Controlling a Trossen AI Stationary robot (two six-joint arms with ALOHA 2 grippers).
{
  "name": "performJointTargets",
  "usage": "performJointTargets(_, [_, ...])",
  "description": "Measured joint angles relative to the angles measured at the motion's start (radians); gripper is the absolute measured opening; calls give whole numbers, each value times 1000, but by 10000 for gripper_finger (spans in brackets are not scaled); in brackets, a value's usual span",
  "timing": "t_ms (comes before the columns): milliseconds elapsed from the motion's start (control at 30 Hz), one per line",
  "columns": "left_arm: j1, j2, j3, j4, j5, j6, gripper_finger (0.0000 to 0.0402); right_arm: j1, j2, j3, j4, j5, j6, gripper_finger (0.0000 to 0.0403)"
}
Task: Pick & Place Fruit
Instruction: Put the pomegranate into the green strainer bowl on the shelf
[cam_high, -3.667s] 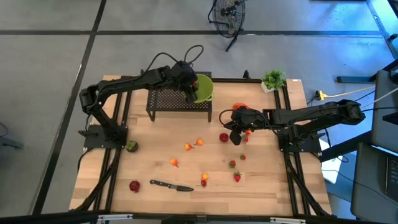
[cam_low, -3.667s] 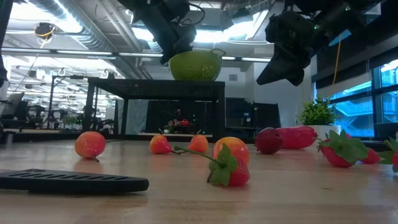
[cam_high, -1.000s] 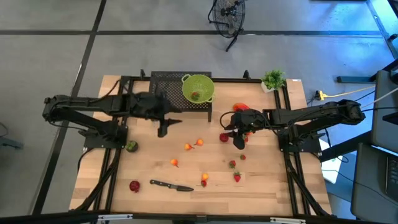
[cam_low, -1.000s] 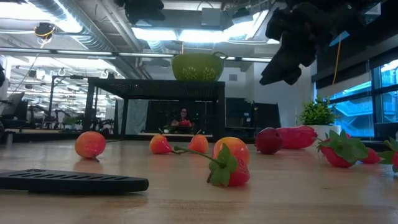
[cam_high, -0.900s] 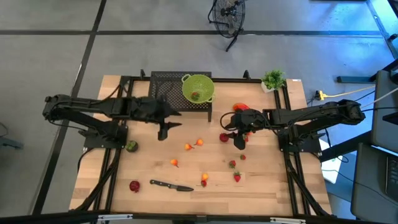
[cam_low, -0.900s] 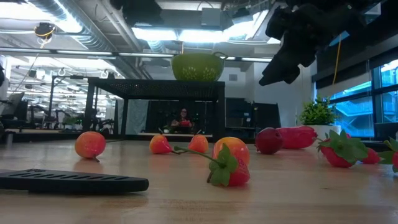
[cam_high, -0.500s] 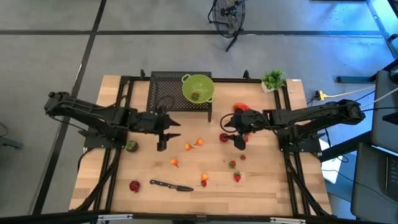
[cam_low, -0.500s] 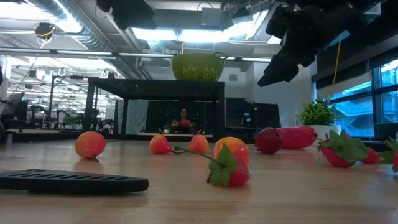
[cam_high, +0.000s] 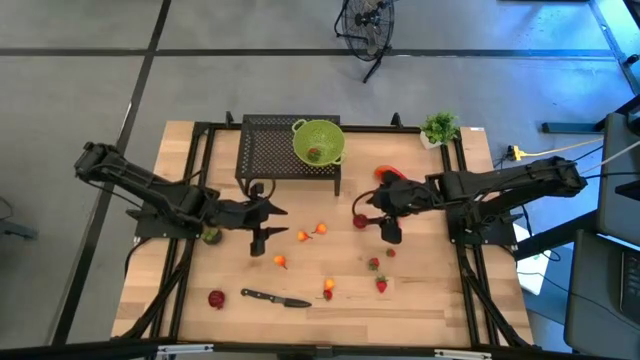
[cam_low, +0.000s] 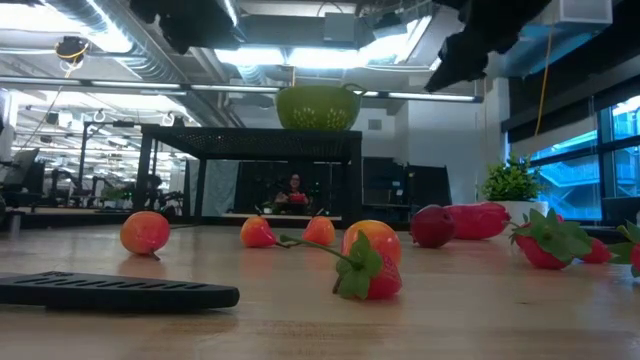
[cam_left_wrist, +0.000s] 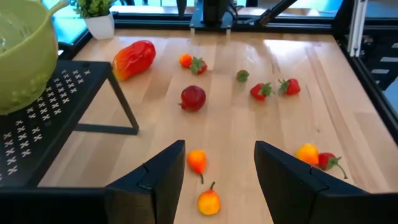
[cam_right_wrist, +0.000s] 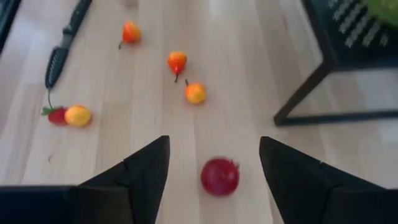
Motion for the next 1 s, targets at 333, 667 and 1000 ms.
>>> performJointTargets(333, [-9,0,0,21,-13,2,188,0,84,2,-152,2,101,258])
performJointTargets(667, [-9,0,0,24,-13,3,188,-2,239,2,-113,-1,178,302])
performJointTargets(1000, [-9,0,0,25,-13,5,188,-14,325,1,-81,13,262,374])
